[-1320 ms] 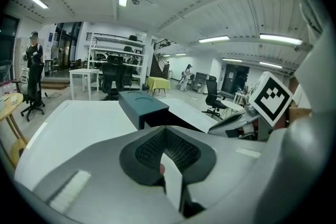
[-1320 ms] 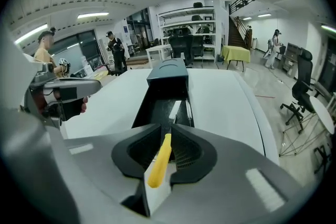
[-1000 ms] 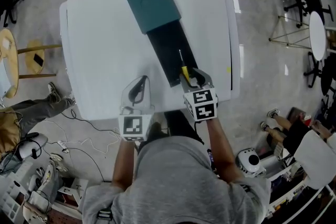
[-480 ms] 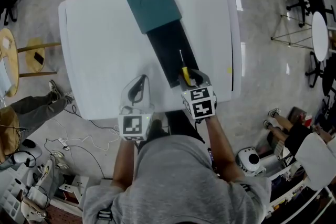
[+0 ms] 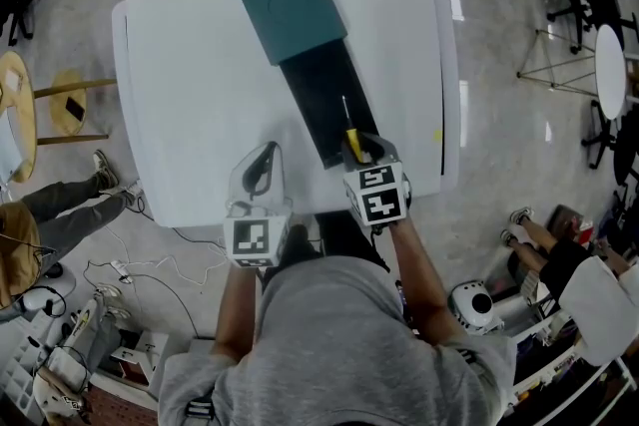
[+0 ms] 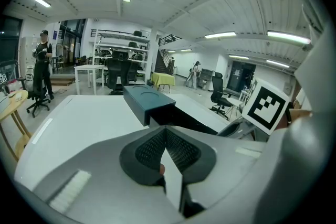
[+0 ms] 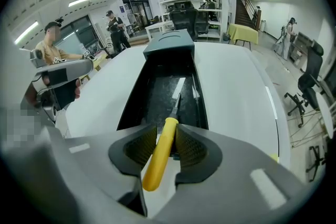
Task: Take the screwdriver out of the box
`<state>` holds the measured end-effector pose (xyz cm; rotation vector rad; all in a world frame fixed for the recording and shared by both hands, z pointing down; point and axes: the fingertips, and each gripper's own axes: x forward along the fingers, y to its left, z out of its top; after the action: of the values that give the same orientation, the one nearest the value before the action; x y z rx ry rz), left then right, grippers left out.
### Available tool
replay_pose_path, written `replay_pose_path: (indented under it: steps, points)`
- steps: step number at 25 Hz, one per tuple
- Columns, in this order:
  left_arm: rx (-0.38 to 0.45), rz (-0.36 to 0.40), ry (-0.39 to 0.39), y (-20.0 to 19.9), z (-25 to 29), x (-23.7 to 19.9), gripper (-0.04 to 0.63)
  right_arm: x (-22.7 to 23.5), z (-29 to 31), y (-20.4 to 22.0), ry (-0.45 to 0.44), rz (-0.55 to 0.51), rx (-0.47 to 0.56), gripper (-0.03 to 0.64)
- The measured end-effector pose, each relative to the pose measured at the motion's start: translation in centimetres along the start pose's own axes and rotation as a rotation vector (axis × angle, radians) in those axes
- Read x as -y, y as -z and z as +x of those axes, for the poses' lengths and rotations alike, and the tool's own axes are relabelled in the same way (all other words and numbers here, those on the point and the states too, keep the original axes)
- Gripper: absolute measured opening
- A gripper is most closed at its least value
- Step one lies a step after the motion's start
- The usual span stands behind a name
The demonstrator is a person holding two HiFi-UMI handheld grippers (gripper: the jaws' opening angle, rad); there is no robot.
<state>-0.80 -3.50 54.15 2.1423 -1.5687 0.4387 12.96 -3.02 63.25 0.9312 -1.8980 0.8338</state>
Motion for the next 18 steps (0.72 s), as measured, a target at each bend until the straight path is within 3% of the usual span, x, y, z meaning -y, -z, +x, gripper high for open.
replay_pose_path:
  steps: [18]
  points:
    - [0.008, -0.007, -0.027, 0.26, -0.8, -0.28, 0.012, 0.55, 0.28, 0.03, 0.029, 0.026, 0.001, 0.083]
